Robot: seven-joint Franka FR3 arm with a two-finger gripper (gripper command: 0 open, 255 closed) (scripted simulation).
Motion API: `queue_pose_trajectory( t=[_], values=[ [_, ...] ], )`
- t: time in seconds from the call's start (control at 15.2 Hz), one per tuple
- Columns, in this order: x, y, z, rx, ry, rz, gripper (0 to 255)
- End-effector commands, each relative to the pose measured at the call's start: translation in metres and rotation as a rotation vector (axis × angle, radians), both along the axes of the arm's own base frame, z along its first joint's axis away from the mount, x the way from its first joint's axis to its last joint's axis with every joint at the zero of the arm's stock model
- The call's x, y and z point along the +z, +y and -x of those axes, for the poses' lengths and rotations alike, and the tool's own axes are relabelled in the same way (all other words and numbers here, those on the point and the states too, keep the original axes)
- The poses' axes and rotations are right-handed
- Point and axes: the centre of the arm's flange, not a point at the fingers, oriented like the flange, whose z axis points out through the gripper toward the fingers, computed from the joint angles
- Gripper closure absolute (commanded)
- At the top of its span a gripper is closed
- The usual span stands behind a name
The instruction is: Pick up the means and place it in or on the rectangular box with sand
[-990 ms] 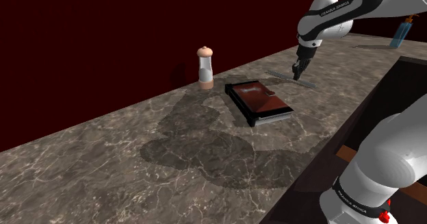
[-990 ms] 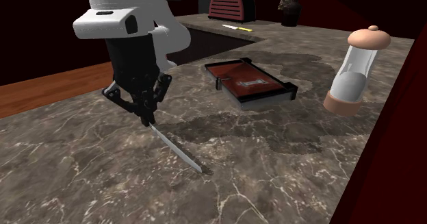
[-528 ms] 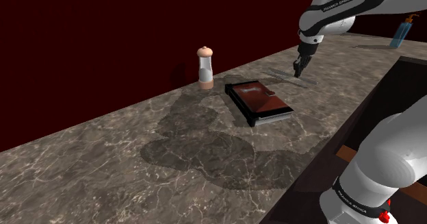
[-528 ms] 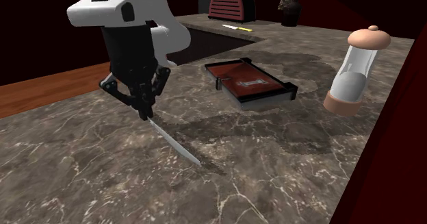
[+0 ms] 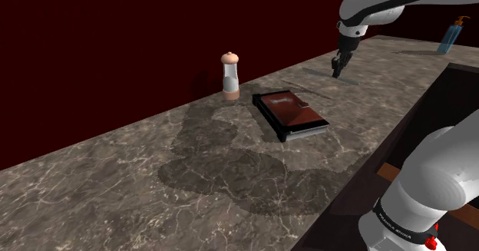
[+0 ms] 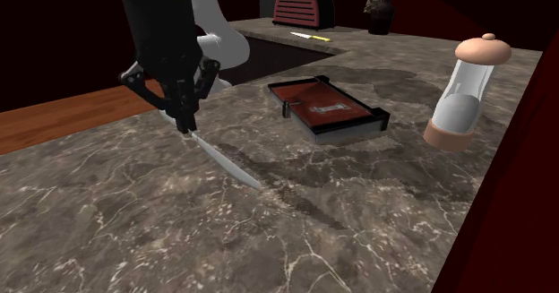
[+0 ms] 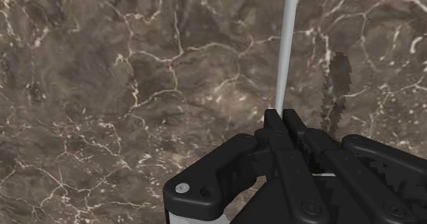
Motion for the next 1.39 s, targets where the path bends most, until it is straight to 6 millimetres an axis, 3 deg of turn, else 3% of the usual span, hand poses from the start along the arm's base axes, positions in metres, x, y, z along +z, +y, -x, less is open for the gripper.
queue_pose_trajectory(
  t=[0.0,0.79,1.32],
  values=[
    [0.01,0.0,-0.001,0.0,0.001,0.0,255],
    [0.073,0.0,-0.001,0.0,0.001,0.0,255],
    [0.081,0.105,0.006,0.0,0.001,0.0,255]
  ],
)
